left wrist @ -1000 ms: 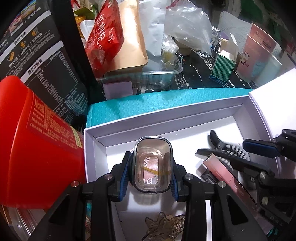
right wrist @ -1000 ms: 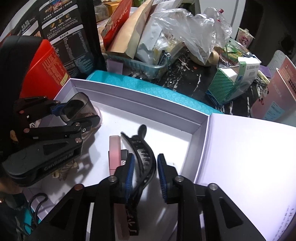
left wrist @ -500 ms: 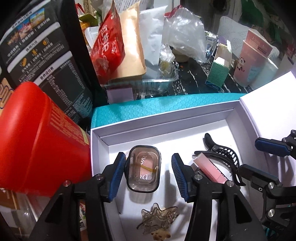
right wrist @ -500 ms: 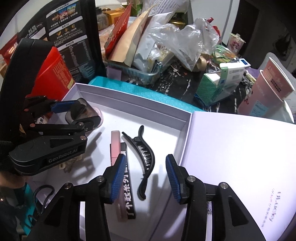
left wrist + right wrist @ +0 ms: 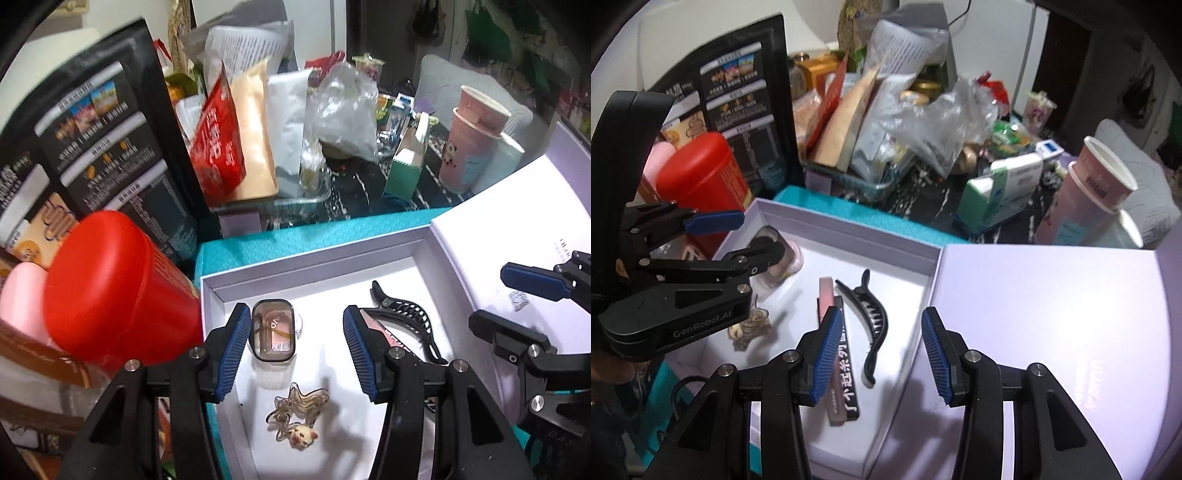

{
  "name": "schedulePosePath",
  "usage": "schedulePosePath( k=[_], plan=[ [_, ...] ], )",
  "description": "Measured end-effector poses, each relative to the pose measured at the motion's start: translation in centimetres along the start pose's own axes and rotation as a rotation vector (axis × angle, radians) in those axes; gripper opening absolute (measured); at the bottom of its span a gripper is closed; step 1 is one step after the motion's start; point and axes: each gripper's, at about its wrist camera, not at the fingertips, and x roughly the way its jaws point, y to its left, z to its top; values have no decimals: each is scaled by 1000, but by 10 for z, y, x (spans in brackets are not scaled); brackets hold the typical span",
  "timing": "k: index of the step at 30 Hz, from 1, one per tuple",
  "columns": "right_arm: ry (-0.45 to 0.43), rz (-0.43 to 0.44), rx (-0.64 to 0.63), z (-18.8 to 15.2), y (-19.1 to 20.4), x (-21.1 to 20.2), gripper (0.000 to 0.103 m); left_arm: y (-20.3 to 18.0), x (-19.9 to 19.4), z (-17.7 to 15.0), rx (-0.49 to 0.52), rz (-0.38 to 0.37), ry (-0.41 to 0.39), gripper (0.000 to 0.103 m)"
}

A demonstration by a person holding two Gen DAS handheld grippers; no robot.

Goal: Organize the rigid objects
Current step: 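Open both grippers to release the cup and claw, then lift away, then move both tools back over the mat toward the pink compact and pearly claw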

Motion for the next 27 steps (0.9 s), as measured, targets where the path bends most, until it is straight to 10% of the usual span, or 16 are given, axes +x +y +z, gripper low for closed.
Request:
schedulePosePath(
  k=[27],
  plan=[
    [-274, -20, 2, -48, 18, -136, 47, -22, -132, -36, 28, 8, -236, 52]
  ],
)
